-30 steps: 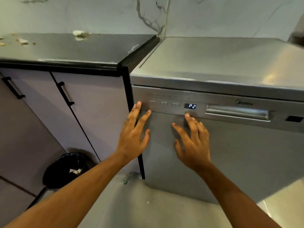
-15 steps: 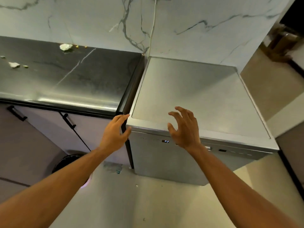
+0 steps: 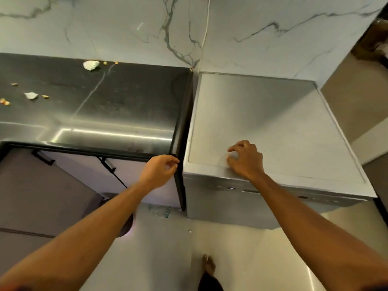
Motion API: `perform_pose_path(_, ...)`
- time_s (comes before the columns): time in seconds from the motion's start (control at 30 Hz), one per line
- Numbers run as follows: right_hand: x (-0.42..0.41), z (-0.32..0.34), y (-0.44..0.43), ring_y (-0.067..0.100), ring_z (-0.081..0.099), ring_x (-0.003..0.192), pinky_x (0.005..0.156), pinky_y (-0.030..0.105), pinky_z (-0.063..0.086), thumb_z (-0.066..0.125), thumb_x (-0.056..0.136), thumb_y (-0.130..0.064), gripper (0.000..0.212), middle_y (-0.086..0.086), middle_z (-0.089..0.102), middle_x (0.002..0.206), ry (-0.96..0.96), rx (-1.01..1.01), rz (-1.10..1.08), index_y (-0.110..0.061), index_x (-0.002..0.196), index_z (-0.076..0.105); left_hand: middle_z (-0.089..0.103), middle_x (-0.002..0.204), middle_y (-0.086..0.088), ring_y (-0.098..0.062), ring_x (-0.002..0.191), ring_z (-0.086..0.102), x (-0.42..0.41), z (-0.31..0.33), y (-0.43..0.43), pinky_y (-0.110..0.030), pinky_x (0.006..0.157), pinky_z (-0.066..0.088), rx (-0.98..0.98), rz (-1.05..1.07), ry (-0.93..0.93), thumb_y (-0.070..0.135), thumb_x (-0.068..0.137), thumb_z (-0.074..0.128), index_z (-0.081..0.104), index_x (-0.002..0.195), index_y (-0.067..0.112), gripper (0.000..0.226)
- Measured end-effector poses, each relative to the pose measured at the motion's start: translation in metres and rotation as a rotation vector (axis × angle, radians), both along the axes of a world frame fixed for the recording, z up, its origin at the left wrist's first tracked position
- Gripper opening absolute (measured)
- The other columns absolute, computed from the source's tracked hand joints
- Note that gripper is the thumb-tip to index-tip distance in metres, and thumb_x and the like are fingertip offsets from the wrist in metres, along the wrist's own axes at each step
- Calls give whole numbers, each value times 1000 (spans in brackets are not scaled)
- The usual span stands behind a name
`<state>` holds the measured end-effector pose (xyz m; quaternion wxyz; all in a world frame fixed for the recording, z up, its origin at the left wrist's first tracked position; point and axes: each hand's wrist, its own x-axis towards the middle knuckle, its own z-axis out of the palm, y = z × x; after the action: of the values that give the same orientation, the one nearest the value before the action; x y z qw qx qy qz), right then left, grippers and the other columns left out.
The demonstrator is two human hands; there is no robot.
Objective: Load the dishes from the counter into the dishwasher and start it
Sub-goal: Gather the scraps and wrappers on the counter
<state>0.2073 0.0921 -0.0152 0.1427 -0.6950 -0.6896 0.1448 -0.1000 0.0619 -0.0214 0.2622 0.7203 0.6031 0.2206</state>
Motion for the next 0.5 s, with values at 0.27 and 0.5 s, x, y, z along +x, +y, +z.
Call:
perform_pose_path(0.27, -97, -13, 99, 24, 50, 125, 100, 35, 45, 73, 89, -26, 29, 4, 55, 135, 287, 104, 149, -20, 117, 72, 63, 69, 8, -8, 66, 60, -98, 4, 53, -25, 64, 46, 15, 275, -7, 16, 94, 66, 75, 98, 25, 13)
perform_pose_path(0.5, -208, -16, 182, 25, 52, 122, 99, 41, 47, 73, 85, -26, 23, 3, 62, 130, 294, 161, 355, -20, 106, 75, 65, 99, 4, -10, 86, 61, -183, 15, 109, -25, 79, 47, 55, 465, 42, 17, 91, 70, 76, 103, 19, 13)
